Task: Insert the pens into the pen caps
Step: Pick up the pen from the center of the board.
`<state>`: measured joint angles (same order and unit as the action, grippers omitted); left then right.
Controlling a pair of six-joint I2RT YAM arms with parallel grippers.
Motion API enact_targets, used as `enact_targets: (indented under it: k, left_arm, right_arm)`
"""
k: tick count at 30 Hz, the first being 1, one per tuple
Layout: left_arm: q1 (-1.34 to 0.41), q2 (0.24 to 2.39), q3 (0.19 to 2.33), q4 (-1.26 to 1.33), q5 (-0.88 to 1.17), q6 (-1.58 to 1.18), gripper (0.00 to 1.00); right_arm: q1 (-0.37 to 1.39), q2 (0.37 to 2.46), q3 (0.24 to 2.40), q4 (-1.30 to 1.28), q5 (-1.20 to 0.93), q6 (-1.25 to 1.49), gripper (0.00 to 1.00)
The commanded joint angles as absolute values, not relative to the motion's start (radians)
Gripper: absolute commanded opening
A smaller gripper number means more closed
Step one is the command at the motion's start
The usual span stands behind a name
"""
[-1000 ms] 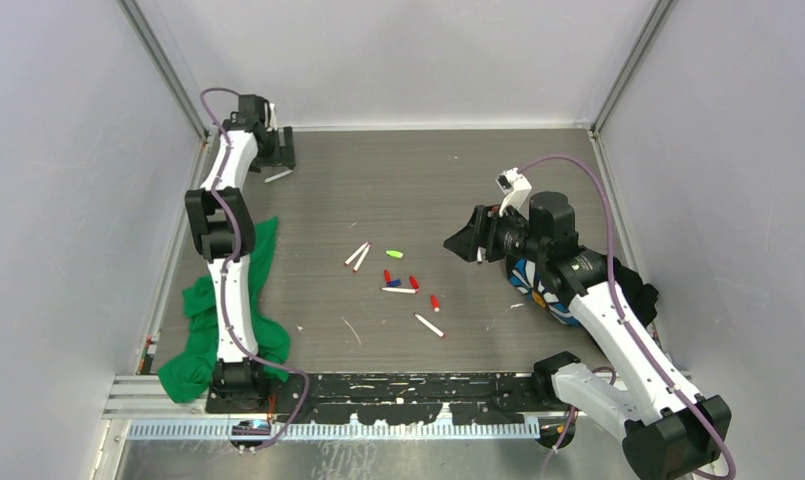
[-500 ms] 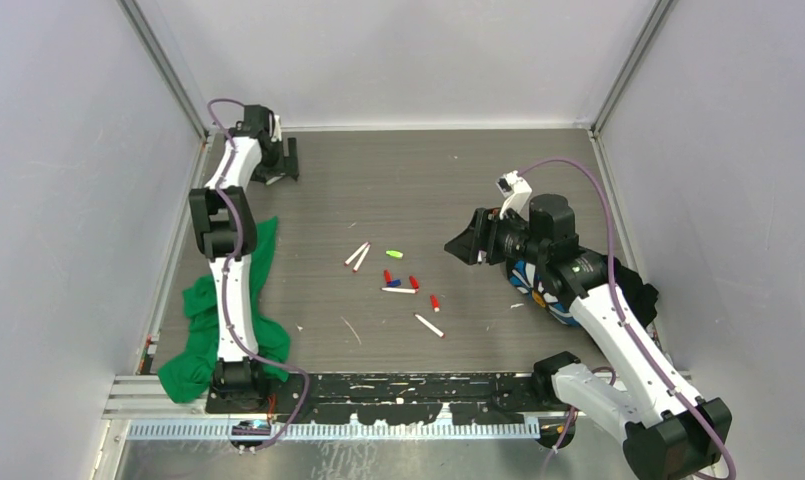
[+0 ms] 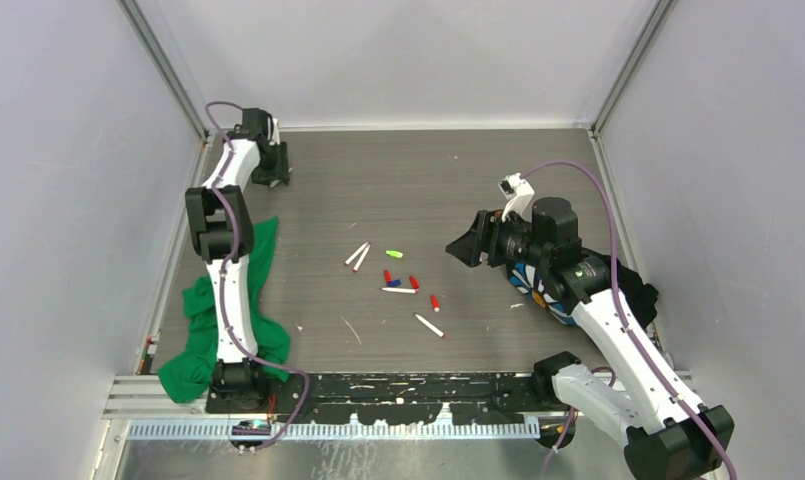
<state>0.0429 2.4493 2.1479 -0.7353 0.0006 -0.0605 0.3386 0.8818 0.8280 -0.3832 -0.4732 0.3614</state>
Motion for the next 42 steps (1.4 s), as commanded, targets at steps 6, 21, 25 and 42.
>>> enact_targets:
  k: [6, 21, 25, 42]
  left_arm:
    - [-0.004, 2.444, 2.180, -0.804, -0.049, -0.027, 0.42]
    - [-0.036, 2.484, 2.220, -0.851, -0.099, -0.054, 0.03]
    - [-0.035, 2.473, 2.207, -0.868, -0.079, -0.093, 0.00]
    - [-0.188, 1.663, 1.420, -0.550, 0.453, -0.344, 0.00]
  right_arm:
    - [0.342, 0.860, 0.832, -0.357, -0.481, 0.345, 0.73]
    - [0.342, 0.862, 0.827, -0.359, -0.474, 0.342, 0.73]
    - [0.341, 0.853, 0.825, -0.358, -0.477, 0.349, 0.73]
    - [0.342, 0.859, 0.733, -0.102, -0.629, 0.646, 0.73]
